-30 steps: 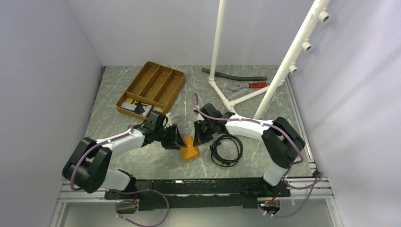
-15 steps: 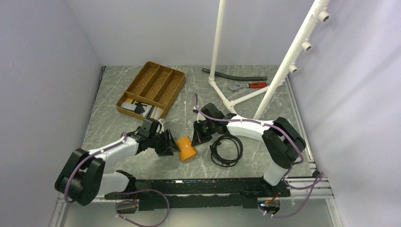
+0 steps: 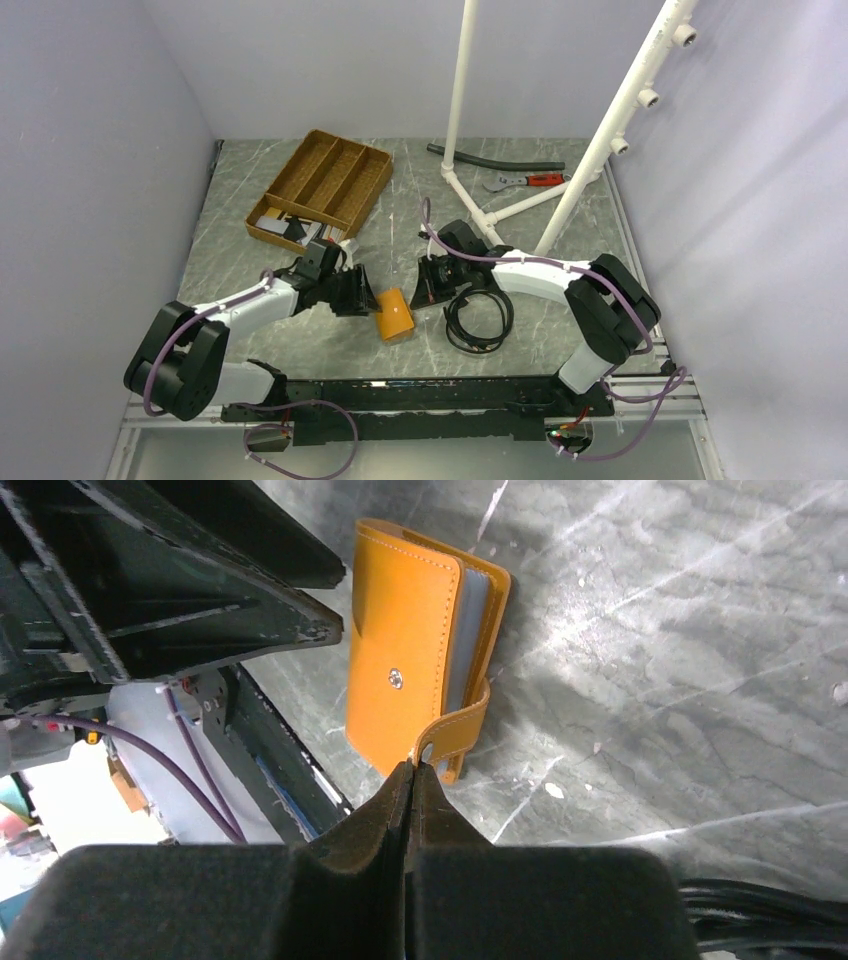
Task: Put the credit cards into the card holder
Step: Close the card holder at the center of the board.
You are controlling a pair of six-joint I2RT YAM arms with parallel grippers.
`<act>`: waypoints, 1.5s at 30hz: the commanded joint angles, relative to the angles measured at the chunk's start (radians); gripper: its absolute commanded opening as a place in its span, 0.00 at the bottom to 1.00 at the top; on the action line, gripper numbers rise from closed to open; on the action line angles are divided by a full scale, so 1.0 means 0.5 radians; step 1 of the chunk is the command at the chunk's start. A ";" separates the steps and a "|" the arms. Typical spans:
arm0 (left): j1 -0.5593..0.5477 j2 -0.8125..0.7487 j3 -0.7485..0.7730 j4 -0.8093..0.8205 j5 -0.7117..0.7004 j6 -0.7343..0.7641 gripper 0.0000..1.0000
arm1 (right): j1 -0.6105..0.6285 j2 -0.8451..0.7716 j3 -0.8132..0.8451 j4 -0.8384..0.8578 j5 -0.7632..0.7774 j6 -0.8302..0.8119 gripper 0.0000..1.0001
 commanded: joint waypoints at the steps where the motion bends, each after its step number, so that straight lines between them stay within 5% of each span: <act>1: 0.002 0.061 0.071 0.078 0.023 0.099 0.48 | -0.021 -0.070 0.015 0.178 -0.066 -0.023 0.00; 45: 0.003 0.215 0.042 0.375 0.294 -0.010 0.40 | 0.029 0.338 0.120 0.508 -0.313 -0.010 0.00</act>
